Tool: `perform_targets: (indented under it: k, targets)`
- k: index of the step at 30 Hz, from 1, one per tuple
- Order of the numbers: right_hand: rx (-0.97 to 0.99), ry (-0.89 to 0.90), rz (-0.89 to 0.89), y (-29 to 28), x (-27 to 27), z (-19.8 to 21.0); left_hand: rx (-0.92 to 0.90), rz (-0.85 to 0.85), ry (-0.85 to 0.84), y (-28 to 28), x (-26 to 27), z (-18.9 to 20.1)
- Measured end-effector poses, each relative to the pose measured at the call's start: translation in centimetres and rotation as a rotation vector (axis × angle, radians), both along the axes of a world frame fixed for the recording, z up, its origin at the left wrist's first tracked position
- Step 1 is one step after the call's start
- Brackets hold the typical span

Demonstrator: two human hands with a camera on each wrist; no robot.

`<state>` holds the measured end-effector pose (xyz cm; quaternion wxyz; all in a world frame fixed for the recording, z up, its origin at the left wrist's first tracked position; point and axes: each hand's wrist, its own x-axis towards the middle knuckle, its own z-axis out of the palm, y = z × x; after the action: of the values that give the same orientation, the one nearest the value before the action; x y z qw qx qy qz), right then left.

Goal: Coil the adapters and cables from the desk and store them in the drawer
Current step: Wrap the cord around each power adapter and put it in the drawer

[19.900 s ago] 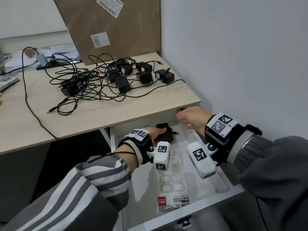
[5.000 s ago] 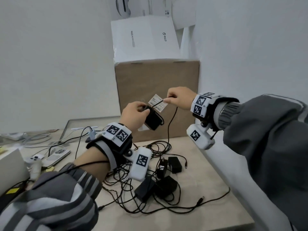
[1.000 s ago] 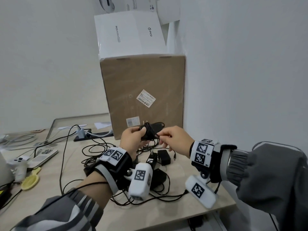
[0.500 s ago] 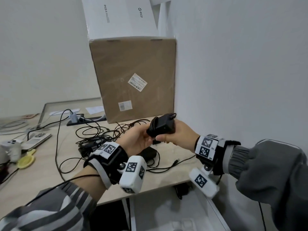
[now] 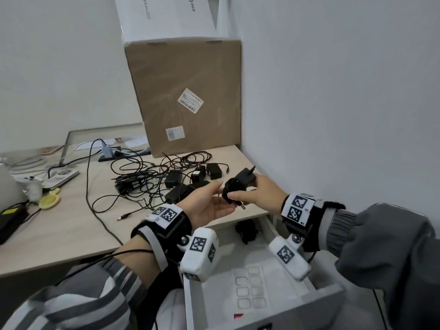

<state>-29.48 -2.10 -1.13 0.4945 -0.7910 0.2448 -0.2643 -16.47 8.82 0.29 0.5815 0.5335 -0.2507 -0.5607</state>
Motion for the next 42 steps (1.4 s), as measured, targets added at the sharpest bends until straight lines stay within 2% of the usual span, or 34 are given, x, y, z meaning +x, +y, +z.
perform_targets:
  k: [2, 5, 7, 13, 18, 23, 30, 35, 38, 40, 42]
  targets:
    - [0.089, 0.060, 0.013, 0.3, -0.7, -0.5, -0.002, -0.051, -0.038, 0.7, -0.7, -0.7]
    - [0.278, 0.178, -0.019, 0.7, -1.6, -1.5, -0.047, -0.204, -0.200, 1.7, -1.9, -1.6]
    - [0.371, 0.265, -0.011, 1.1, -2.1, -2.1, -0.052, -0.240, -0.299, 2.4, -2.7, -2.1]
    - [0.438, 0.449, -0.045, 2.4, -3.6, -3.6, 0.029, -0.232, -0.522, 3.4, -4.5, -4.1]
    - [0.453, 0.453, -0.086, 3.1, -3.9, -4.4, 0.115, -0.113, -0.752, 3.5, -5.1, -5.2]
    - [0.502, 0.443, -0.096, 3.8, -3.6, -4.9, 0.151, -0.021, -0.521, 3.1, -5.4, -6.8]
    - [0.584, 0.390, 0.103, 3.8, -4.6, -5.2, 0.181, -0.048, -0.299, 3.7, -4.0, -7.3]
    - [0.535, 0.353, 0.169, 4.0, -5.1, -4.6, 0.163, -0.033, -0.211, 3.6, -3.4, -7.0]
    - [0.383, 0.372, 0.193, 4.6, -4.6, -4.3, 0.187, -0.034, -0.178, 3.4, -3.5, -6.3]
    - [0.319, 0.351, 0.170, 4.7, -4.6, -4.2, 0.198, -0.065, -0.134, 3.4, -3.6, -5.5]
    - [0.341, 0.303, 0.158, 4.7, -4.7, -4.2, 0.202, -0.127, -0.092, 3.7, -3.5, -4.7]
